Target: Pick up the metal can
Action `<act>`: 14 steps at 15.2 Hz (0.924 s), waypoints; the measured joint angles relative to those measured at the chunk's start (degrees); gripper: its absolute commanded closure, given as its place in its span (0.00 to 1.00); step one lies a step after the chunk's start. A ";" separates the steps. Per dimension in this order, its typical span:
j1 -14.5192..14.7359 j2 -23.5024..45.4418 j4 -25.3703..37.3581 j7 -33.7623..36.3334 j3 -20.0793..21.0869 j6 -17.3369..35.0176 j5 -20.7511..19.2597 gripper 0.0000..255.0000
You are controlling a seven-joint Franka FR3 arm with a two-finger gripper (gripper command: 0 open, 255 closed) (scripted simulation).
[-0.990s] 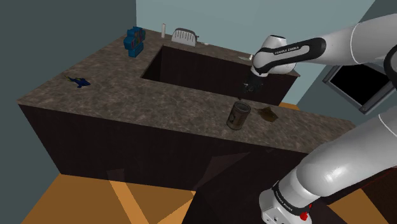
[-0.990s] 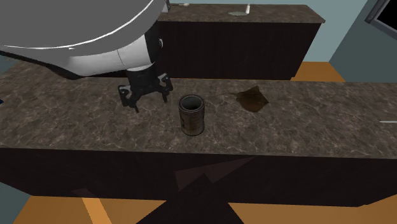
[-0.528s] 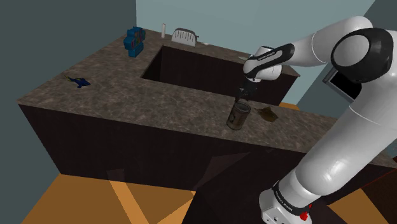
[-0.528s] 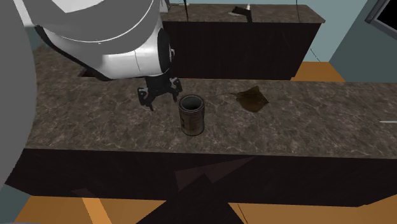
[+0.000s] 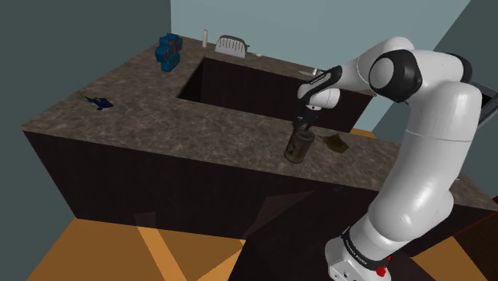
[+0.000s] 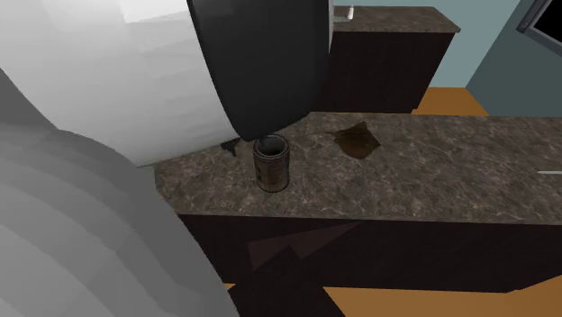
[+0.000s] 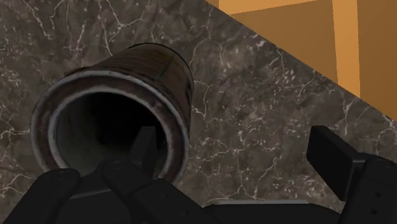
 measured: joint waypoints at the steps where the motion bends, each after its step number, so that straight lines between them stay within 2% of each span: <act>1: -0.59 2.05 1.60 -0.50 0.32 0.31 0.65 0.00; 4: -3.22 9.23 8.94 -2.44 1.34 -0.36 2.48 0.00; 6: -4.28 12.21 11.35 -3.13 1.82 0.00 3.15 0.00; 13: -5.39 16.81 12.54 -4.01 3.06 3.31 4.52 0.00; 14: -5.49 17.18 12.79 -4.06 3.14 3.43 4.60 1.00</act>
